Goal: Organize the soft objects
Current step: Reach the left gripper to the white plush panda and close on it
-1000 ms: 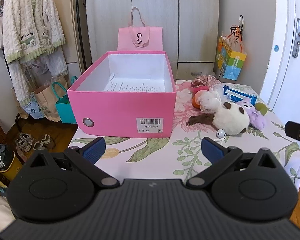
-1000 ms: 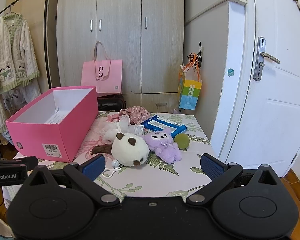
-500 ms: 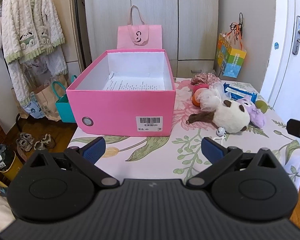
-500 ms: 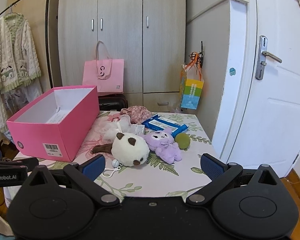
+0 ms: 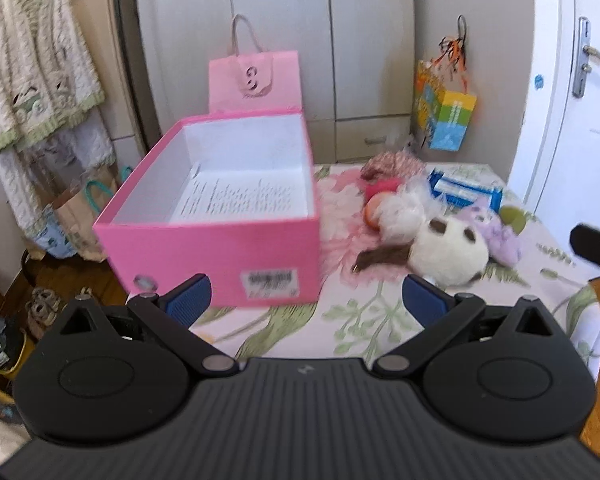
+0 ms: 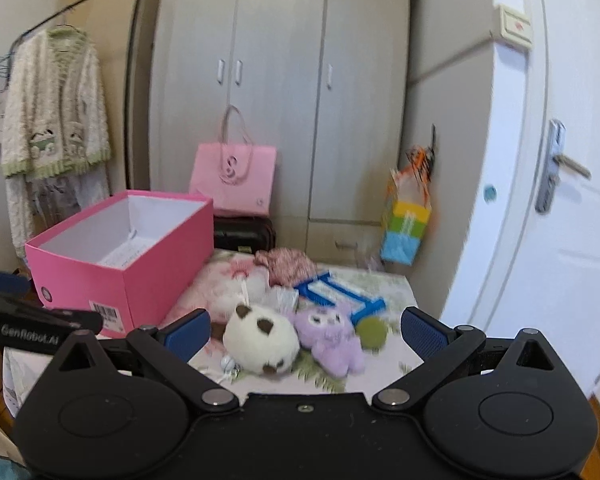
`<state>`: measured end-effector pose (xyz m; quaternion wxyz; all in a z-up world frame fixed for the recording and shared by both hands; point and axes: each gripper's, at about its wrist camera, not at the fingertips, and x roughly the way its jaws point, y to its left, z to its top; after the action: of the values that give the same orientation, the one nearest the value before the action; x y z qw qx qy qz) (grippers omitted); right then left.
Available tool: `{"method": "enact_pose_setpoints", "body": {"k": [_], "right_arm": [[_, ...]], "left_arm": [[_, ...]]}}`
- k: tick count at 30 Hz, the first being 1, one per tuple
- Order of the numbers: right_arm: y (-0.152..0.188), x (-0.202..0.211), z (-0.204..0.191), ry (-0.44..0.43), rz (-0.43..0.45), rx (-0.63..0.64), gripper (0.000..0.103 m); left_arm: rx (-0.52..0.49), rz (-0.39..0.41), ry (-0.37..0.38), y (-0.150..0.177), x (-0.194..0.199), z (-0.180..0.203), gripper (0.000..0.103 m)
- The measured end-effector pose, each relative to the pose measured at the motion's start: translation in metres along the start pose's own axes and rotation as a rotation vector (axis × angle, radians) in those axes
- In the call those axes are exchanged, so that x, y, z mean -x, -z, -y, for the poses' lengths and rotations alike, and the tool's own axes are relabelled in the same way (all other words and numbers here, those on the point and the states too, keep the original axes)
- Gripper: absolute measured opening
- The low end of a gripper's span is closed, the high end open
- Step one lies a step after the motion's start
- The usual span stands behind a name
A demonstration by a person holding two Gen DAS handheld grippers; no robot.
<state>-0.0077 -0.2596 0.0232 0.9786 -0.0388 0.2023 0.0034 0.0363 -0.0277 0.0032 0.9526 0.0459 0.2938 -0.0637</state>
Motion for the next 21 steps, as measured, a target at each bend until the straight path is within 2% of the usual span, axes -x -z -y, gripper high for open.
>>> {"method": "enact_pose_setpoints", "body": {"k": [4,6,12,14,17,21], "right_arm": [[0.007,-0.008,0.007,-0.077,0.09,0.046,0.103],[0.009,-0.021,0.008,-0.111,0.069,0.056,0.103],[0.03,-0.068,0.017,-0.239,0.007,0.015,0.101],[0.039,-0.088,0.018,-0.283,-0.031,-0.01,0.093],[0.051,-0.117,0.022,-0.333,-0.089,-0.054,0.091],[0.061,-0.138,0.021,-0.388,-0.111,-0.079,0.09]], "left_arm": [[-0.004,0.052,0.013,-0.011,-0.011,0.01,0.103],[-0.014,0.059,0.042,-0.015,-0.02,0.017,0.103],[-0.028,0.044,0.2,-0.02,-0.05,0.037,0.1],[-0.045,0.024,0.238,-0.019,-0.063,0.046,0.1],[-0.058,-0.004,0.3,-0.014,-0.08,0.058,0.096],[-0.043,-0.041,0.377,-0.011,-0.104,0.067,0.082]]}}
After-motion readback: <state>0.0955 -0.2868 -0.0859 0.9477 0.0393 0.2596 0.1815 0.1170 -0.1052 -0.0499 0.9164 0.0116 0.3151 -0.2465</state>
